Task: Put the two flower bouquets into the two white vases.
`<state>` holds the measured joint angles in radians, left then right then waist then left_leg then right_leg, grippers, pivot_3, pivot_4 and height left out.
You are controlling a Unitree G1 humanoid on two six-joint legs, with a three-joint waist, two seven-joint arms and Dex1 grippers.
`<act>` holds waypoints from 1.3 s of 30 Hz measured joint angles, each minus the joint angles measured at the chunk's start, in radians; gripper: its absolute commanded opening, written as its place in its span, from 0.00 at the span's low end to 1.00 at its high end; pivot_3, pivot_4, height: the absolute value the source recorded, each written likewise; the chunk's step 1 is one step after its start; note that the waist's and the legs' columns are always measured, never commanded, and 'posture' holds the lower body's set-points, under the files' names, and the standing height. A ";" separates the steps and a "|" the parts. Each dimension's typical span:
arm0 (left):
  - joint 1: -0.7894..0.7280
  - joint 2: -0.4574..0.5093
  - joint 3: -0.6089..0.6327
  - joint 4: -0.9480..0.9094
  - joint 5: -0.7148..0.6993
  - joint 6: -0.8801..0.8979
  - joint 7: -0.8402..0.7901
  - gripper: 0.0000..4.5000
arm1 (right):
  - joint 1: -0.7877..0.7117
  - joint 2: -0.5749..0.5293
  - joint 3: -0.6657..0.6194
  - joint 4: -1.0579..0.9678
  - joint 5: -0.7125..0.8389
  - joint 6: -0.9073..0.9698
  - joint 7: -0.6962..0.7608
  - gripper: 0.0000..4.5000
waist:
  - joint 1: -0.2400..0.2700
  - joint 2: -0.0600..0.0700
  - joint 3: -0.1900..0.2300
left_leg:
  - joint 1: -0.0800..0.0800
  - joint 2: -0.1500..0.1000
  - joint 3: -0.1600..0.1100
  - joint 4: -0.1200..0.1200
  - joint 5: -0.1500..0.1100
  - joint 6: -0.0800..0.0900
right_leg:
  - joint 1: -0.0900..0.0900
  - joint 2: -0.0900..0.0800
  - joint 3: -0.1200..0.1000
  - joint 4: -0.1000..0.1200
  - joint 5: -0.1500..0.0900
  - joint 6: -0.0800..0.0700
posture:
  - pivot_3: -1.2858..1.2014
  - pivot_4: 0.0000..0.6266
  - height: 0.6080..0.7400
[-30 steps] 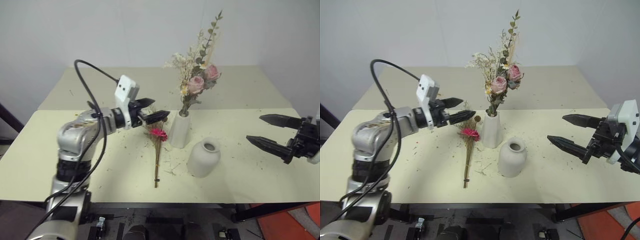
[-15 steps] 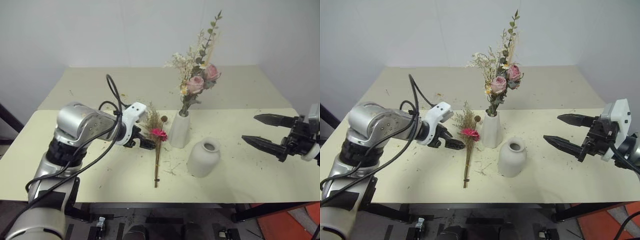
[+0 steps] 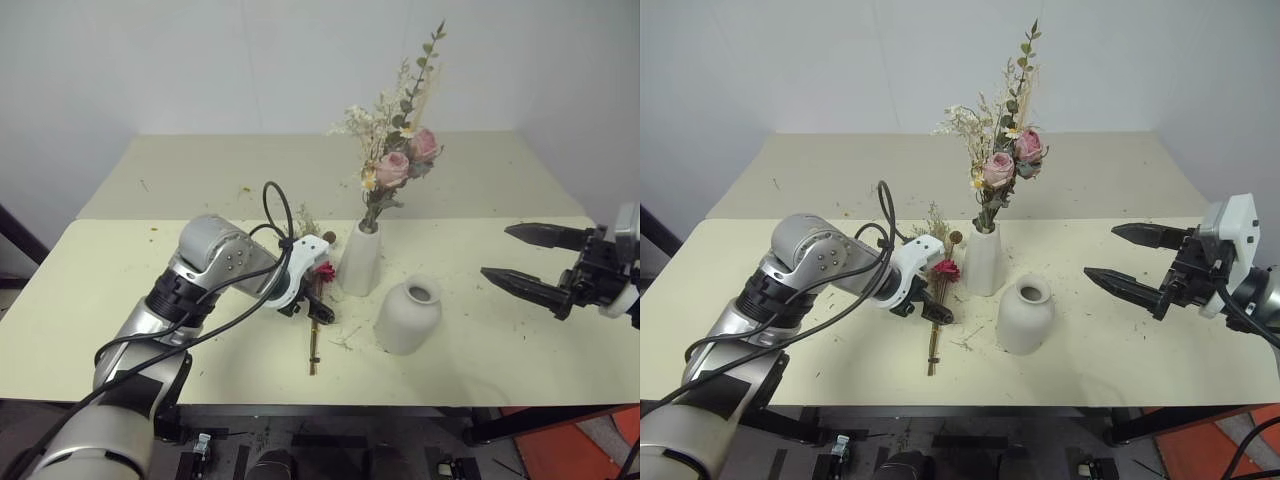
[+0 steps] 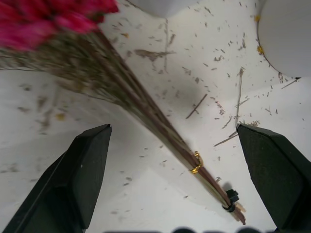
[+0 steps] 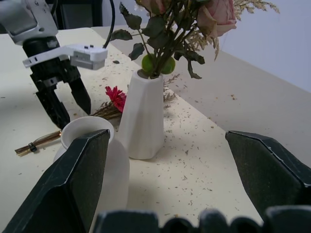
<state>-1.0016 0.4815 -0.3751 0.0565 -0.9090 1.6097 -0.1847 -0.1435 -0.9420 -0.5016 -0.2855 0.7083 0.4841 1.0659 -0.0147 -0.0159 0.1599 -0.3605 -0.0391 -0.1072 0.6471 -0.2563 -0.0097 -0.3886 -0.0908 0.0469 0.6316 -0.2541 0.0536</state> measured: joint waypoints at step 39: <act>0.008 -0.052 0.657 -0.011 0.220 -0.416 -0.064 0.01 | -0.004 0.001 0.014 0.001 0.013 0.000 0.000 1.00 | 0.011 0.002 -0.002 | -0.004 -0.001 0.000 0.000 0.002 -0.004 | -0.002 -0.002 -0.002 -0.002 0.001 0.000 | 0.52 0.24 1.00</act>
<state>-0.9936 0.4292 0.2819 0.0455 -0.6886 1.1934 -0.2484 -0.1475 -0.9414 -0.4873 -0.2850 0.7210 0.4843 1.0655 -0.0033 -0.0136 0.1583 -0.3647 -0.0398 -0.1076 0.6471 -0.2544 -0.0133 -0.3910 -0.0926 0.0453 0.6299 -0.2535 0.0532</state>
